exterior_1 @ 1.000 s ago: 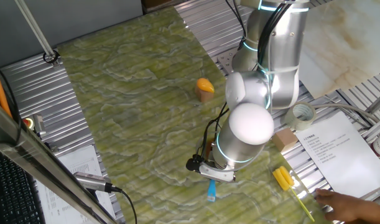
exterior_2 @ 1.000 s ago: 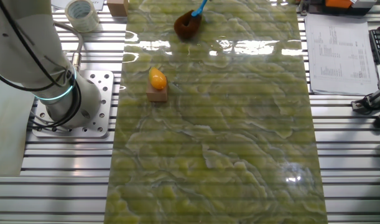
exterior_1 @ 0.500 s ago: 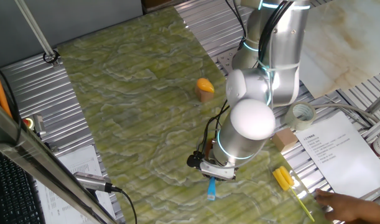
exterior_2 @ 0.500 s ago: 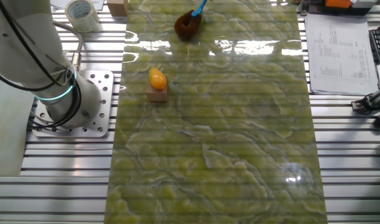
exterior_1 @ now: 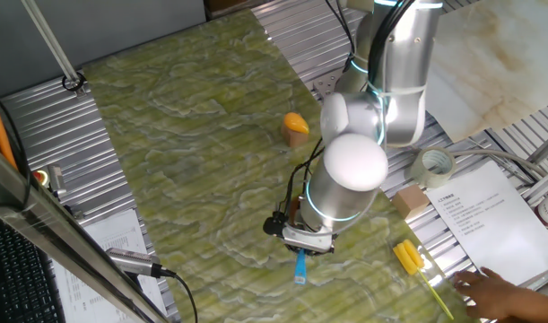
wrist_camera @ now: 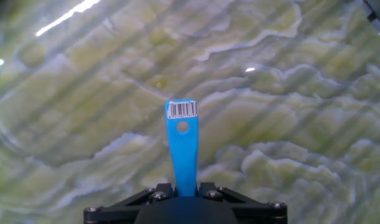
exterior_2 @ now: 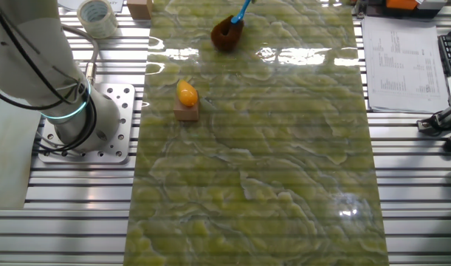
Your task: Scrub the table with a brush
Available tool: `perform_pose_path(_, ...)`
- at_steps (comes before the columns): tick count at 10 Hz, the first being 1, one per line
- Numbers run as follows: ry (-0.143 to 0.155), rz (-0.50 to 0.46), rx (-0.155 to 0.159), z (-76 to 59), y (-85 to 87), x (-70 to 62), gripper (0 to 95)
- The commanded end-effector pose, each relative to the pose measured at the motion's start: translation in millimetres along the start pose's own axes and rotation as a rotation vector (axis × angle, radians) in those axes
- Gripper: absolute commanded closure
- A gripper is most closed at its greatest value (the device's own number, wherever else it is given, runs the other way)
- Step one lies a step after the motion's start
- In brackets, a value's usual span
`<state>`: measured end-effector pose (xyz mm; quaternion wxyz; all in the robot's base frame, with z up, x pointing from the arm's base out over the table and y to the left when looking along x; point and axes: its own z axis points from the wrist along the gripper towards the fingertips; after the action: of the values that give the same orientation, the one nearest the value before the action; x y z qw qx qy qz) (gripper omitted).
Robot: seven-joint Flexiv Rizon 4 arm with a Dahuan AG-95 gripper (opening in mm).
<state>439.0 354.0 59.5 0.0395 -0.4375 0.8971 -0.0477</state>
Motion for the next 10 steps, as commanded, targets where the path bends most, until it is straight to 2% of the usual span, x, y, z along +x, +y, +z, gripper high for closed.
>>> perform_pose_path(1, -0.001, -0.021, 0.001, 1.4, -8.2, 2.6, 95.0)
perform_pose_path(3, -0.006, -0.036, 0.006, 3.9, -16.8, 6.1, 95.0)
perform_pose_path(5, -0.031, -0.047, 0.003, 5.9, -23.9, 6.6, 95.0)
perform_pose_path(7, -0.052, -0.029, -0.013, 7.3, -22.4, 4.9, 95.0)
perform_pose_path(10, -0.061, 0.023, -0.018, 11.6, -7.9, -8.8, 95.0)
